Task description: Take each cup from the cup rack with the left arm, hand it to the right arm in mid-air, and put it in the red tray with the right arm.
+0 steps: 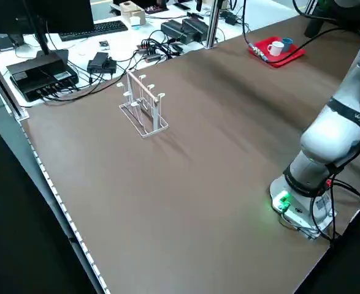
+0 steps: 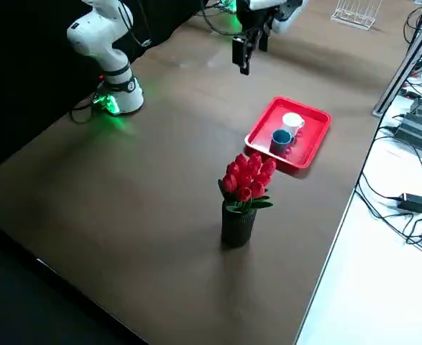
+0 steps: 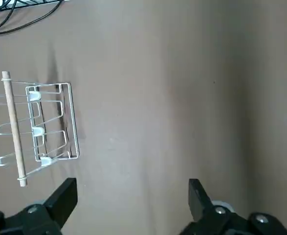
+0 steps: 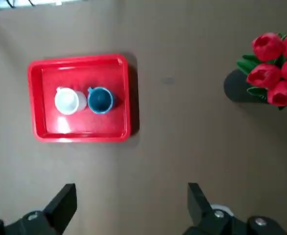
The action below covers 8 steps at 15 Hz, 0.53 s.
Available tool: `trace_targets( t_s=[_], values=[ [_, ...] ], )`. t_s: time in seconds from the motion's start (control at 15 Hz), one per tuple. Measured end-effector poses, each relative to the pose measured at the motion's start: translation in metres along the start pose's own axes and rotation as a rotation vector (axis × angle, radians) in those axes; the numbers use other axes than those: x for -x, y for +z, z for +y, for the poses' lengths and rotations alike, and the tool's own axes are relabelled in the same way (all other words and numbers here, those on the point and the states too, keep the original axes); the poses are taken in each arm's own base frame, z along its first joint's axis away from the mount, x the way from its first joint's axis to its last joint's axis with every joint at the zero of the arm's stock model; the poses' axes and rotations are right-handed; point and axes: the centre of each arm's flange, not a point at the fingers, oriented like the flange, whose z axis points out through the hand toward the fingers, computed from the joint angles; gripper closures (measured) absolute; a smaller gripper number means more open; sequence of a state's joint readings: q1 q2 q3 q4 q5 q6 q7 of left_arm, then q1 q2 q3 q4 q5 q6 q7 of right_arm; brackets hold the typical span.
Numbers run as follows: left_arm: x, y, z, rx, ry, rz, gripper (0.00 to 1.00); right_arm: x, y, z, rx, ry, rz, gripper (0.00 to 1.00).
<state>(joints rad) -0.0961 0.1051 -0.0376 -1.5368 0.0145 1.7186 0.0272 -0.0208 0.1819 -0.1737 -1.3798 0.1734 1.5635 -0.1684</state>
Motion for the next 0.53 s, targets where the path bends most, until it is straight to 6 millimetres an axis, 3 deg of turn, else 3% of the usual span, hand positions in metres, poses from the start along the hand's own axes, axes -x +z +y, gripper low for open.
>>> trace_targets(
  t_s=[0.53],
  values=[
    [-0.001,-0.003,0.0,0.0,0.002,0.007,0.0,0.011,0.001,0.01,0.081,0.002,-0.064,0.0]
  ],
)
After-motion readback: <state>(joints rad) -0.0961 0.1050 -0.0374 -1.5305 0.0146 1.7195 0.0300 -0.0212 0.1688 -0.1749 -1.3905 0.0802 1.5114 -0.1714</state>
